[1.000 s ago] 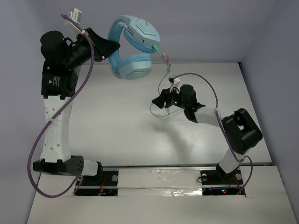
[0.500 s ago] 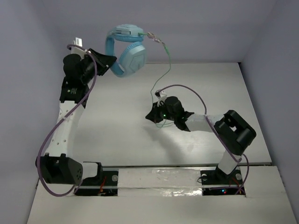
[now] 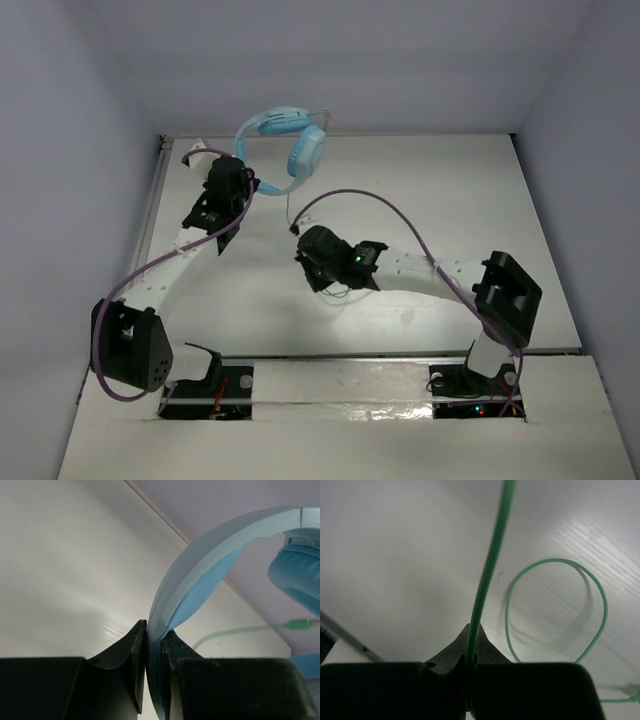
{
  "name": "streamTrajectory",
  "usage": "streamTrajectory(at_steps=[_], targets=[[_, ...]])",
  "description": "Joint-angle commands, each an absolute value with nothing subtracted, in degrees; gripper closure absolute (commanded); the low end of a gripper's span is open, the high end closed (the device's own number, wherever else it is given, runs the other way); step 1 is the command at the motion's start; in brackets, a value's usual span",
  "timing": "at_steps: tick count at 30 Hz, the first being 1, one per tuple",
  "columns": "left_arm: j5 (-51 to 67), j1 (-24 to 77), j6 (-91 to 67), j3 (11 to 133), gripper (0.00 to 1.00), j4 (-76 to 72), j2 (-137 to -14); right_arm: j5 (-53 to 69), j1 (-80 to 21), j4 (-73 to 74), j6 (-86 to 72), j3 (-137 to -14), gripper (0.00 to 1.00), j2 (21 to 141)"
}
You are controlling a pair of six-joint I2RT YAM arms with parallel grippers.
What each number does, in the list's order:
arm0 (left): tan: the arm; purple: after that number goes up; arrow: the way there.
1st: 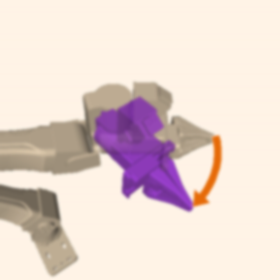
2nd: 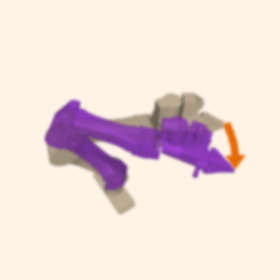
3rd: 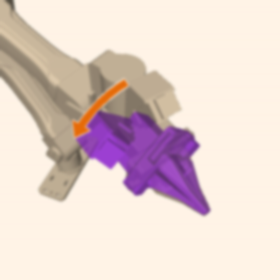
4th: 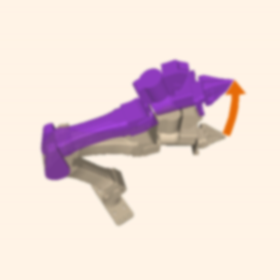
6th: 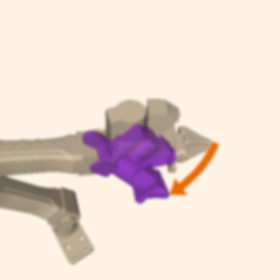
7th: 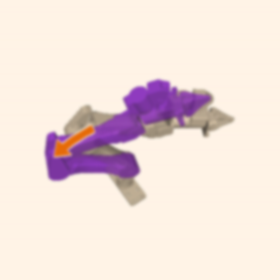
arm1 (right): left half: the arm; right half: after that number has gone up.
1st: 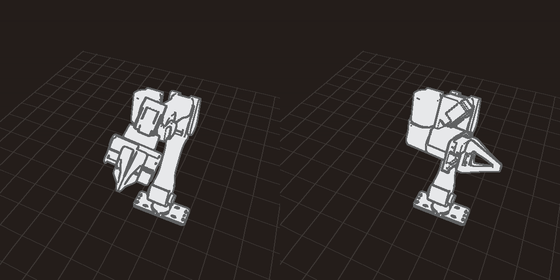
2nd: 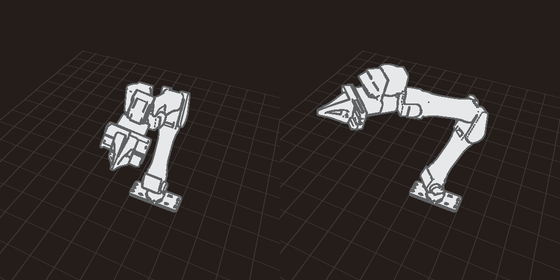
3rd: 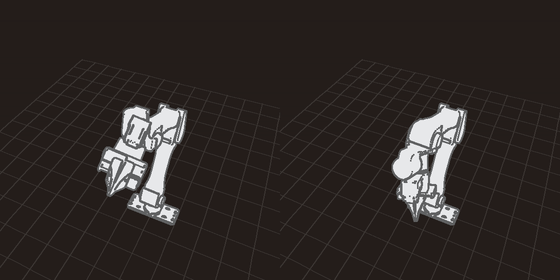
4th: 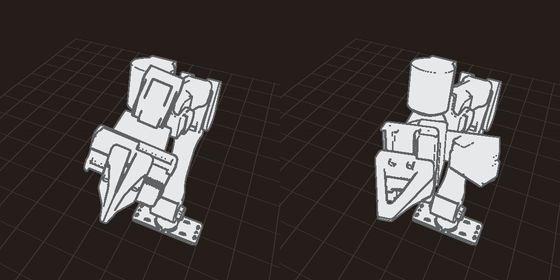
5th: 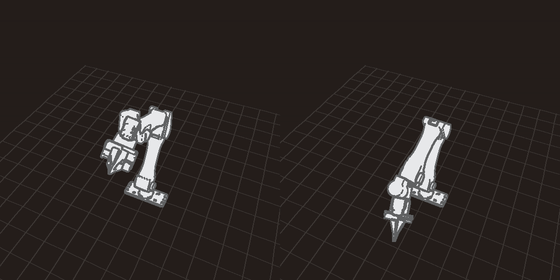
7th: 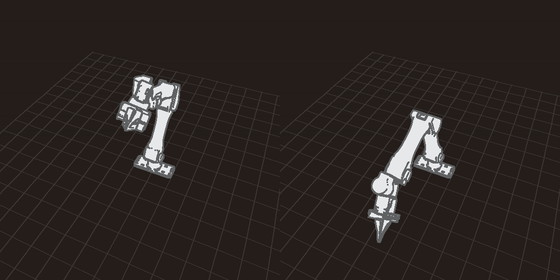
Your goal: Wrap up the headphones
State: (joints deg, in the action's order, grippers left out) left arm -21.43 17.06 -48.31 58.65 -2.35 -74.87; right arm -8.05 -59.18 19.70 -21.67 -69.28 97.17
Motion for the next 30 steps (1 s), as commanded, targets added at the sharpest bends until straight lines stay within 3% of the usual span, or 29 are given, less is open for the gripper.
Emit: streamTrajectory(at_steps=[1, 7, 17, 30], targets=[[-27.60, 19.24, -47.82, 58.63, 1.00, -13.00, -76.11, -16.78, -64.15, 34.34, -17.23, -76.19, 1.00, 97.39], [-27.25, 23.72, -42.81, 55.02, 1.00, -16.34, -80.68, -18.72, -65.30, 38.84, -13.37, -85.68, 1.00, 88.87], [-18.64, 30.93, -35.35, 49.57, 1.00, -23.11, -77.97, -23.81, -61.01, 42.63, -4.58, -96.06, 1.00, 88.86], [-22.84, 34.96, -23.74, 51.14, 1.00, -14.69, -73.30, -33.83, -53.00, 44.30, 1.67, -103.62, 1.00, 91.84]])
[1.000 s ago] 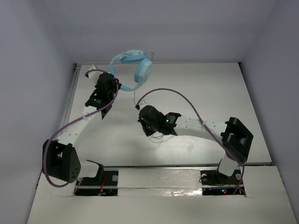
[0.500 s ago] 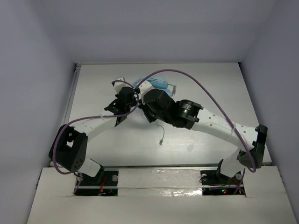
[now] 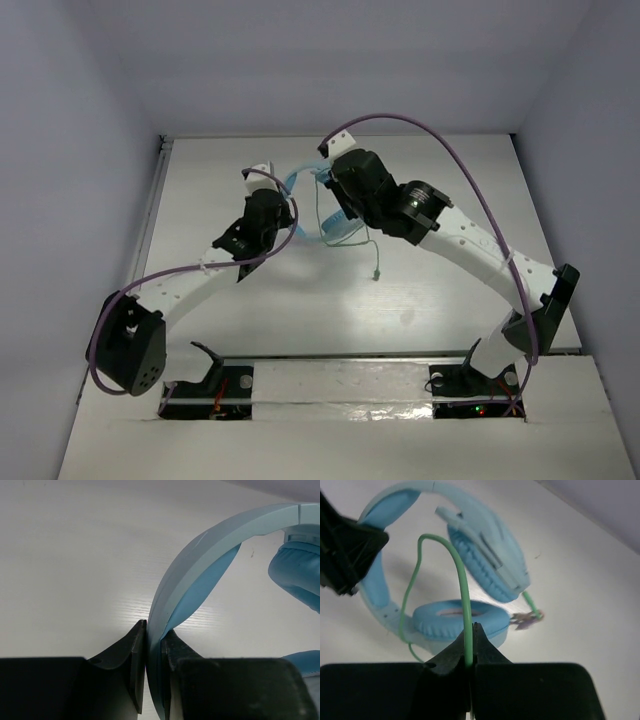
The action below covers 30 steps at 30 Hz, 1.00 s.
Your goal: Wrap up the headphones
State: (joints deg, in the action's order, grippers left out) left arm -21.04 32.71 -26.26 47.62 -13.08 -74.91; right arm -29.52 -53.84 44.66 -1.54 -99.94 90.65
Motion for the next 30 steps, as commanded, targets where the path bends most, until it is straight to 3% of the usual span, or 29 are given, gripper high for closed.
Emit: streamTrajectory(at_steps=[1, 5, 13, 25, 30], targets=[[-24.42, 35.76, -22.69, 51.76, 1.00, -13.55, -73.56, -35.67, -53.00, 42.99, 2.63, -104.23, 1.00, 92.11], [-29.52, 37.97, -19.61, 53.87, 1.00, -9.86, -73.39, -41.65, -53.00, 42.80, 6.14, -105.47, 1.00, 94.13], [-24.43, 37.97, -15.21, 59.41, 1.00, -4.14, -70.67, -47.46, -48.96, 37.28, 10.37, -97.92, 1.00, 89.39], [-5.89, 37.97, -6.59, 70.31, 1.00, 11.85, -73.03, -43.95, -45.00, 29.10, 12.30, -94.65, 0.99, 86.49], [1.30, 37.97, -6.68, 67.86, 1.00, 9.85, -71.02, -44.20, -44.48, 28.04, 12.83, -92.64, 0.99, 87.01]])
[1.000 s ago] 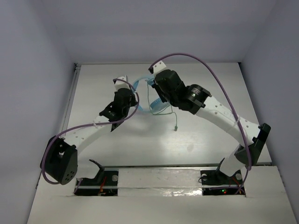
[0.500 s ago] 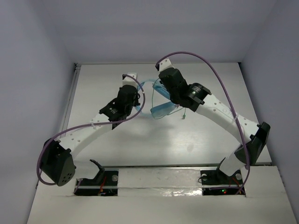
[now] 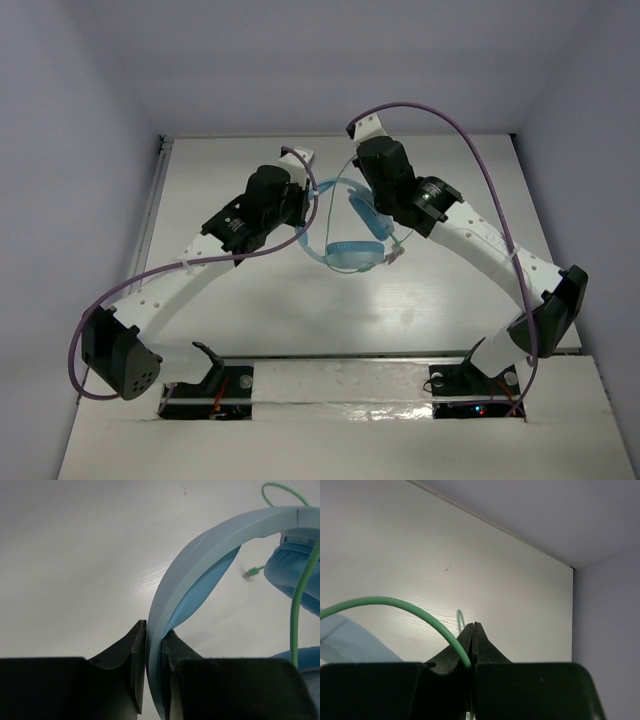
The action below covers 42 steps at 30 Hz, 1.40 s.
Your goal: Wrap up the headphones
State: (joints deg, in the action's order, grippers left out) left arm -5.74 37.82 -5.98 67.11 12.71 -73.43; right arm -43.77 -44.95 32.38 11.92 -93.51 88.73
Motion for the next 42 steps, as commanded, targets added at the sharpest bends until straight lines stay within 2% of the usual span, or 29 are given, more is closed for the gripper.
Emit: streamTrajectory(at_steps=[1, 7, 9, 14, 19, 21, 26, 33, 42], targets=[[2.54, 37.97, -6.85, 68.03, 1.00, 9.84, -70.67, -44.12, -44.47, 27.43, 11.96, -91.68, 0.99, 86.75], [11.67, 30.68, -8.61, 71.62, 1.00, 12.13, -69.87, -41.84, -43.25, 21.29, 5.37, -82.72, 0.98, 80.70], [18.09, 28.05, -8.79, 72.33, 1.00, 11.78, -69.17, -40.70, -43.24, 19.26, 4.22, -80.52, 0.98, 79.28], [19.42, 26.72, -9.32, 75.40, 1.00, 13.35, -68.91, -38.42, -42.19, 14.60, -1.39, -75.42, 0.96, 76.21], [29.77, 25.75, -9.58, 77.16, 1.00, 13.27, -68.47, -29.01, -40.79, 5.29, -1.85, -69.53, 0.94, 74.79], [30.85, 25.75, -8.88, 78.39, 1.00, 15.28, -69.08, -25.42, -40.17, 7.11, -2.02, -71.01, 0.98, 75.49], [19.01, 25.75, -8.52, 80.42, 1.00, 21.69, -71.88, -24.44, -40.17, 8.17, -0.70, -73.30, 0.99, 72.60], [21.53, 25.75, -7.91, 74.11, 1.00, 21.80, -73.39, -27.68, -40.17, 14.14, 2.90, -84.27, 1.00, 79.35], [30.92, 25.75, -7.73, 72.33, 1.00, 19.25, -70.85, -26.11, -40.17, 13.27, 1.93, -82.36, 1.00, 84.73]])
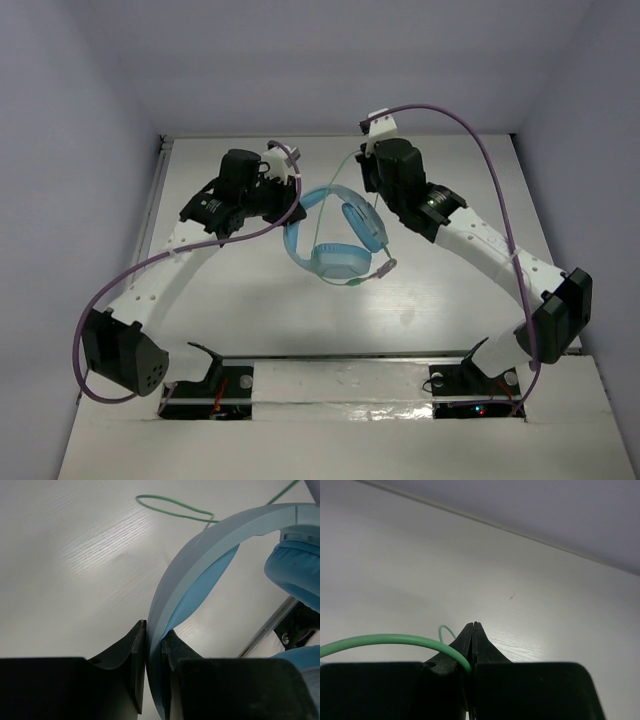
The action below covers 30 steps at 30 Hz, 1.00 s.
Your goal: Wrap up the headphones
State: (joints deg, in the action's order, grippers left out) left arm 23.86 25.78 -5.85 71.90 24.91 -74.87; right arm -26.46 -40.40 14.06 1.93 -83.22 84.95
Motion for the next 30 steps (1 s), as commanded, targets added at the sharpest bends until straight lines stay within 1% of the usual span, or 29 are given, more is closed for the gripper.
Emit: streamTrajectory(at_steps=[1, 2, 5, 8, 13, 18, 19, 21, 22, 23, 26, 30], targets=[[32.33, 25.75, -7.82, 72.94, 1.00, 19.25, -70.93, -24.97, -40.17, 13.71, 1.93, -82.27, 1.00, 85.16], [34.08, 25.75, -8.08, 73.30, 1.00, 19.34, -71.01, -25.40, -39.64, 13.97, 1.93, -82.53, 1.00, 85.51], [34.19, 25.75, -8.26, 73.21, 1.00, 18.29, -70.32, -26.54, -39.64, 14.24, 1.41, -82.88, 1.00, 86.05], [32.35, 25.75, -9.84, 72.86, 1.00, 16.97, -68.12, -27.25, -39.11, 12.31, 0.09, -80.78, 1.00, 84.03], [33.22, 23.83, -12.04, 74.17, 1.00, 15.03, -67.15, -26.11, -38.58, 10.38, -4.82, -75.52, 1.00, 81.65], [34.36, 22.68, -14.58, 76.55, 1.00, 12.75, -66.62, -20.93, -38.58, 4.59, -9.49, -67.34, 1.00, 77.62], [34.80, 22.68, -15.02, 76.99, 1.00, 12.14, -66.62, -18.22, -38.58, 1.00, -10.45, -65.85, 1.00, 77.09], [35.07, 22.68, -16.77, 77.34, 1.00, 10.55, -66.71, -14.70, -38.58, -3.32, -11.42, -61.73, 0.86, 76.03], [35.24, 22.68, -17.31, 77.52, 1.00, 9.94, -66.80, -10.59, -38.58, -5.43, -11.69, -60.48, 0.80, 75.33], [35.85, 22.68, -17.66, 77.69, 1.00, 9.32, -66.88, -9.07, -38.58, -9.63, -12.56, -59.42, 0.68, 75.24], [36.99, 22.68, -18.98, 78.66, 1.00, 8.53, -67.06, -5.37, -38.58, -15.18, -12.57, -57.48, 0.53, 77.34], [36.30, 22.68, -19.69, 81.38, 1.00, 9.40, -66.71, -1.50, -36.84, -20.82, -13.27, -56.34, 0.51, 80.59]])
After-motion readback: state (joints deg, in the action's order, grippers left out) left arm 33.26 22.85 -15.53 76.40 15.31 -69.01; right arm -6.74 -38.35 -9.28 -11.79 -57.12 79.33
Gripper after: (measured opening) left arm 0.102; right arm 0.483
